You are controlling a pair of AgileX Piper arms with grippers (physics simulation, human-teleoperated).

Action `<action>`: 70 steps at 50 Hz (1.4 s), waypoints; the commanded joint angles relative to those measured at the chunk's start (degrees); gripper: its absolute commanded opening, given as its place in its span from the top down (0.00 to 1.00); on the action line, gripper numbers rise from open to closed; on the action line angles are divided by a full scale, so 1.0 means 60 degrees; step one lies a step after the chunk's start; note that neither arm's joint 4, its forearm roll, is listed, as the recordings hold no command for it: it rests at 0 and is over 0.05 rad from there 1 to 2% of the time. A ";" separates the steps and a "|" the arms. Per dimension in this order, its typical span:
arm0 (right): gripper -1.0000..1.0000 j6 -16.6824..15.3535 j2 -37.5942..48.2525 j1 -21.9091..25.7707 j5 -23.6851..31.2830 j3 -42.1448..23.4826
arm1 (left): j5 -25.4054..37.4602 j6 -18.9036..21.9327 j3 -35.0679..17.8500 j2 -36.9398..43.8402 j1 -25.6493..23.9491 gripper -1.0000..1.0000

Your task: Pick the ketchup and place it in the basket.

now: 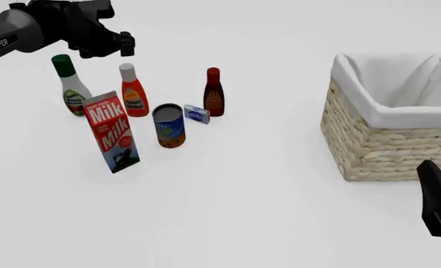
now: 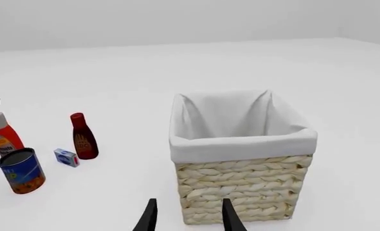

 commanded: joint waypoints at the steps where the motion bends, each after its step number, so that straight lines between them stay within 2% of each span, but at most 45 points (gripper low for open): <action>1: 0.00 0.0050 0.0042 0.0011 -0.0032 -0.0001 | -0.0019 0.0019 -0.0054 0.0167 -0.0046 0.00; 15: 0.00 0.0114 0.0196 0.0065 -0.0138 0.0003 | 0.0182 0.0075 -0.0566 0.0546 -0.0057 0.00; 70: 0.00 0.0260 0.0325 0.0083 -0.0229 0.0003 | -0.0106 -0.0211 -0.0463 0.1086 -0.0251 0.00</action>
